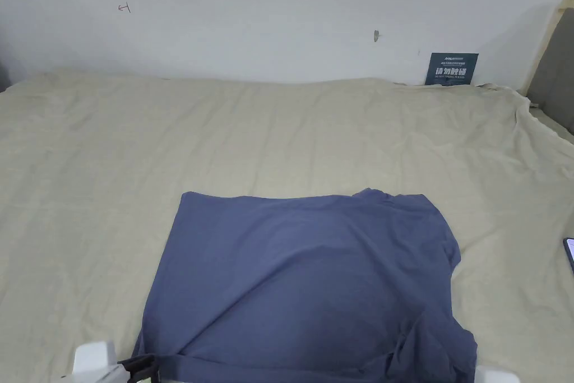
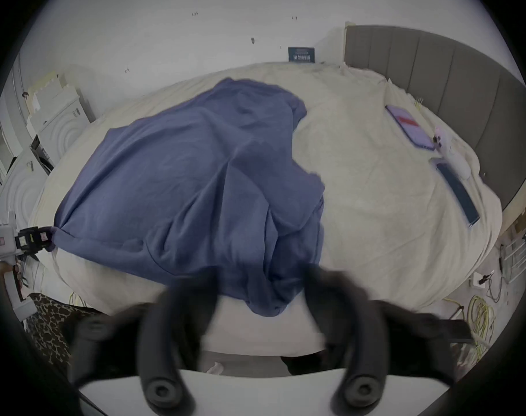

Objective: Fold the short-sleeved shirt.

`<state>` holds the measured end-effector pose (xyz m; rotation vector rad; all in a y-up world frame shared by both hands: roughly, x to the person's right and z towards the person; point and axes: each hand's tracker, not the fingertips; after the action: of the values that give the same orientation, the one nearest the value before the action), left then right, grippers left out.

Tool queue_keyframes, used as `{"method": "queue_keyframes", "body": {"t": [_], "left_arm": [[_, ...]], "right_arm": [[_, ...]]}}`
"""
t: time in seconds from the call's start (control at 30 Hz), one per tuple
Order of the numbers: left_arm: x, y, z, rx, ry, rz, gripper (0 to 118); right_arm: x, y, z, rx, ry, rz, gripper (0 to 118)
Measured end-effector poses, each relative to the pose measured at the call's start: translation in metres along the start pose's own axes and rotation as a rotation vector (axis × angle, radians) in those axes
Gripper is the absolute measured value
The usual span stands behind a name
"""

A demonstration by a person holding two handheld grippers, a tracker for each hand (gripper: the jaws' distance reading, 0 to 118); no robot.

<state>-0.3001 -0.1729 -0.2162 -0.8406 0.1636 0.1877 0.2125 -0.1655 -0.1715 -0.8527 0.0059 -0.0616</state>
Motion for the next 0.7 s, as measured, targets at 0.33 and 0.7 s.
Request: {"method": "queue_keyframes", "body": {"t": [0.33, 0.7], "left_arm": [[0.045, 0.058, 0.086, 0.358, -0.038, -0.094, 112], [0.062, 0.064, 0.111, 0.526, -0.053, -0.076, 13]], "right_arm": [[-0.011, 0.081, 0.097, 0.414, -0.006, 0.009, 87], [-0.023, 0.101, 0.125, 0.606, -0.086, 0.018, 16]]}}
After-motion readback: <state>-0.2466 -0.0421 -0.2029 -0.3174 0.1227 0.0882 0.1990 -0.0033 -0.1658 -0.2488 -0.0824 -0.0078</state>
